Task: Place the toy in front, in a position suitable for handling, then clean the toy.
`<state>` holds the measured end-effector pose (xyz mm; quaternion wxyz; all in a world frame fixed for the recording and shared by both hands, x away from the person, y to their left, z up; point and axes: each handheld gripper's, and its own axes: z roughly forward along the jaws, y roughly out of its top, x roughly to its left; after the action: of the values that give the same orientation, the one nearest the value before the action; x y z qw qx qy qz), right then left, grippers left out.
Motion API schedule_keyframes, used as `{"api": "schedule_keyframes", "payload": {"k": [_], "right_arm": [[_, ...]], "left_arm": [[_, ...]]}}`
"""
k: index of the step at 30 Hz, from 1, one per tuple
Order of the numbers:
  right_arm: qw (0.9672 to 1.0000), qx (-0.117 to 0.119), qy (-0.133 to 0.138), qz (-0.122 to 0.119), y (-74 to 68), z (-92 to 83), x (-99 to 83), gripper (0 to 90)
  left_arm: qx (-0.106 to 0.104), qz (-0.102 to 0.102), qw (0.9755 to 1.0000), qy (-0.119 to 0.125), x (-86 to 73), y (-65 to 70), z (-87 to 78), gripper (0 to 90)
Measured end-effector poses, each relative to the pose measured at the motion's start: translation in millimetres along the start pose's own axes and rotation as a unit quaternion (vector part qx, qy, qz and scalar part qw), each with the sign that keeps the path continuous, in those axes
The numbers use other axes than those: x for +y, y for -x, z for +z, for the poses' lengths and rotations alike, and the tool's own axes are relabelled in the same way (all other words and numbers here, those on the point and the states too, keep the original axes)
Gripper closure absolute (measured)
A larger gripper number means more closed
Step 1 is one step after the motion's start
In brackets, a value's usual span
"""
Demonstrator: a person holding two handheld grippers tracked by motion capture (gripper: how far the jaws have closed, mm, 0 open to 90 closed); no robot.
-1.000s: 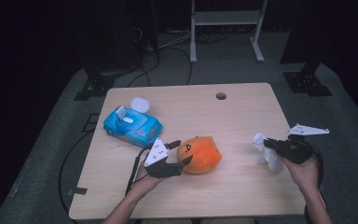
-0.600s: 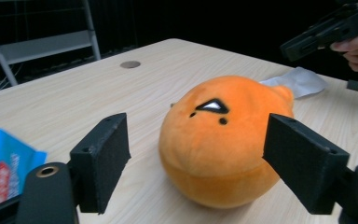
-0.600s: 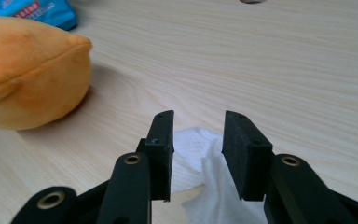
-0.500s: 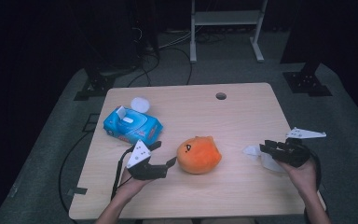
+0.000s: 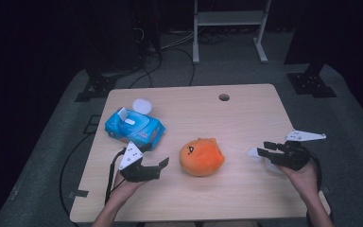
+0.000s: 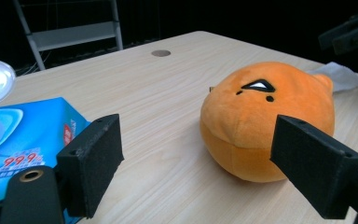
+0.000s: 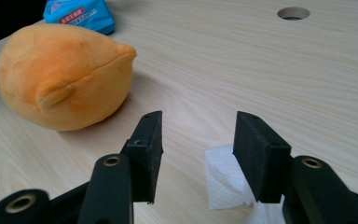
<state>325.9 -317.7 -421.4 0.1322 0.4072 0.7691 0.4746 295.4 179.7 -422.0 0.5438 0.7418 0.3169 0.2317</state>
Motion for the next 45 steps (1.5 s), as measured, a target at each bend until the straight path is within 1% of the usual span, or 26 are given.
{"api": "schedule_keyframes", "payload": {"k": [4, 8, 10, 12, 16, 20, 21, 23, 24, 26, 30, 33, 34, 36, 37, 45], "right_arm": [[0.9999, 0.007, -0.006, -0.007, -6.5, 2.1, 1.5, 47.4], [0.9998, 0.012, -0.006, -0.011, -11.5, 3.7, 3.9, 44.6], [0.9998, 0.014, -0.008, -0.015, -13.5, 5.4, 4.1, 44.1], [0.9996, 0.016, -0.014, -0.016, -16.2, 7.8, 3.5, 43.2], [0.9993, 0.021, -0.022, -0.023, -21.2, 11.9, 2.0, 41.0], [0.9987, 0.029, -0.029, -0.03, -25.3, 14.9, 3.1, 39.3], [0.9986, 0.031, -0.031, -0.03, -26.5, 15.2, 3.1, 39.3], [0.9984, 0.034, -0.031, -0.034, -28.7, 15.1, 2.5, 38.7], [0.9982, 0.035, -0.031, -0.036, -30.0, 14.6, 2.1, 38.6], [0.998, 0.037, -0.033, -0.039, -32.6, 13.4, 1.0, 38.3], [0.998, 0.037, -0.032, -0.04, -34.6, 11.6, -1.0, 38.1], [0.998, 0.037, -0.033, -0.039, -35.4, 11.3, -2.5, 37.8], [0.9979, 0.038, -0.034, -0.04, -35.6, 11.5, -2.7, 37.7], [0.9978, 0.038, -0.035, -0.041, -35.8, 12.4, -2.8, 37.5], [0.9978, 0.038, -0.035, -0.042, -36.0, 12.6, -2.9, 37.4], [0.998, 0.039, -0.029, -0.041, -36.0, 11.6, -3.5, 36.9]], "left_arm": [[0.01, -0.002, 0.9999, -0.003, -4.6, -4.0, -4.0, 14.7], [0.019, 0.001, 0.9998, -0.007, -7.6, -7.0, -7.6, 13.9], [0.021, -0.003, 0.9997, -0.006, -9.3, -8.6, -8.7, 13.6], [0.025, 0.0, 0.9997, -0.007, -10.0, -10.0, -9.9, 13.3], [0.032, -0.001, 0.9995, -0.006, -11.3, -13.5, -13.4, 12.3], [0.041, -0.002, 0.9991, -0.014, -16.0, -18.8, -14.3, 11.7], [0.045, -0.001, 0.9989, -0.016, -16.9, -20.3, -14.7, 11.6], [0.05, -0.005, 0.9986, -0.016, -17.9, -22.6, -15.8, 11.5], [0.053, -0.002, 0.9984, -0.018, -17.7, -23.5, -17.1, 11.4], [0.058, -0.003, 0.9982, -0.015, -17.4, -24.8, -19.2, 11.2], [0.063, -0.009, 0.9979, -0.01, -18.2, -27.9, -23.0, 10.9], [0.07, -0.002, 0.9974, -0.015, -20.7, -30.1, -25.3, 10.7], [0.071, -0.005, 0.9973, -0.015, -21.5, -31.3, -26.2, 10.7], [0.081, -0.002, 0.9965, -0.02, -23.1, -33.3, -28.4, 10.5], [0.083, 0.0, 0.9963, -0.021, -23.9, -34.1, -29.4, 10.4], [0.092, -0.008, 0.9953, -0.026, -29.0, -37.9, -36.2, 10.4]]}}
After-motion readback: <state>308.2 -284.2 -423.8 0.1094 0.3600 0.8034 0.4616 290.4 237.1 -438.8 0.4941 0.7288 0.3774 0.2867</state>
